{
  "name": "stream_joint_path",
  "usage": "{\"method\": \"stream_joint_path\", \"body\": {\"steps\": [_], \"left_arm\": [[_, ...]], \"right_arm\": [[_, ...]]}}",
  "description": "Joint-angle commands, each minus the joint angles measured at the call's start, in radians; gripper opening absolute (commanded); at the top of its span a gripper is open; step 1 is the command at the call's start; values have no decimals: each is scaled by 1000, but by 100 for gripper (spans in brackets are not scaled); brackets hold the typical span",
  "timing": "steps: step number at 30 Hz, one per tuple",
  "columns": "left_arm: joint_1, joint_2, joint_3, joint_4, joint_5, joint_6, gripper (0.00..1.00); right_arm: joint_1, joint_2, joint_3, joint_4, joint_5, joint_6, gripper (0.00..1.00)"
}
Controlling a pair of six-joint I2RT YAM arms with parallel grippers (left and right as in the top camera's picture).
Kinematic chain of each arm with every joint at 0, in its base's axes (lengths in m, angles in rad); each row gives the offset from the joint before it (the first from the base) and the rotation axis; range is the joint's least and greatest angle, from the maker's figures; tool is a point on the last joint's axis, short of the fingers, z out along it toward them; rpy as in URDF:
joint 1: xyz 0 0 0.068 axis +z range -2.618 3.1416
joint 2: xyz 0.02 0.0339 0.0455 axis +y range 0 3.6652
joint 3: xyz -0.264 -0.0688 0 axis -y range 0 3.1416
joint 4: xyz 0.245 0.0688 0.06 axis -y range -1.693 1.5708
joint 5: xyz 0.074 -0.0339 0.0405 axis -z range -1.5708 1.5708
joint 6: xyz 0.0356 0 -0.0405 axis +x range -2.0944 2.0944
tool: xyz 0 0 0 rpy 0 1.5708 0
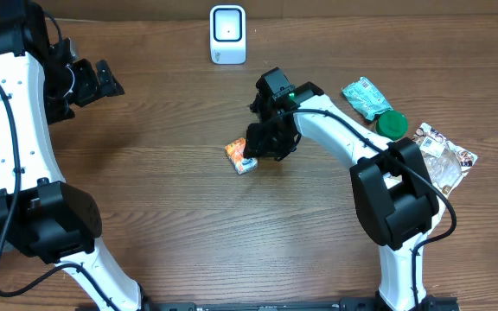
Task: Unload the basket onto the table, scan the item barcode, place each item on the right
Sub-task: 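Grasp the orange pack with the right gripper and lift it, then raise the orange pack with the right gripper up to the scanner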
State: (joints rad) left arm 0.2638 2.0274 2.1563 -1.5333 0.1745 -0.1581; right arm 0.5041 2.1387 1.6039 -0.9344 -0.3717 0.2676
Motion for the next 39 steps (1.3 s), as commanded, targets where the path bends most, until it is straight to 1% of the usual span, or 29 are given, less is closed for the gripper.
{"method": "stream_joint_path", "body": {"steps": [1,7,10,17,21,23,24,25,30,34,35,36,38,39], "left_arm": [[3,-13,14,1,-3,-6,99],[3,-13,14,1,-3,-6,100],[3,-13,14,1,-3,-6,100],[3,-13,14,2,-3,-6,99],[3,-13,14,2,-3,-6,100],[3,-13,14,1,-3,-6,100],[3,-13,14,1,-3,-6,100],[3,-13,14,1,-3,-6,100],[3,-13,14,1,-3,-6,100],[3,-13,14,1,-3,-6,100],[3,-13,14,1,-3,-6,100],[3,-13,14,2,-3,-6,100],[3,-13,14,2,-3,-6,100],[3,-13,14,1,-3,-6,100]], "right_arm": [[1,8,-34,14,49,48,37],[1,11,-34,14,28,51,30],[6,15,-34,15,11,52,29],[30,18,-74,72,12,177,29],[31,18,-80,74,16,227,22],[31,18,-84,78,16,241,15],[31,18,-94,89,16,242,7],[31,18,-94,89,16,242,4],[24,16,-90,81,-23,239,4],[-4,-7,-90,97,-211,165,4],[-18,-19,-90,108,-293,140,4],[-39,-38,-90,128,-416,103,4],[-70,-63,-90,170,-597,67,4],[-92,-77,-90,210,-719,64,4]]}}
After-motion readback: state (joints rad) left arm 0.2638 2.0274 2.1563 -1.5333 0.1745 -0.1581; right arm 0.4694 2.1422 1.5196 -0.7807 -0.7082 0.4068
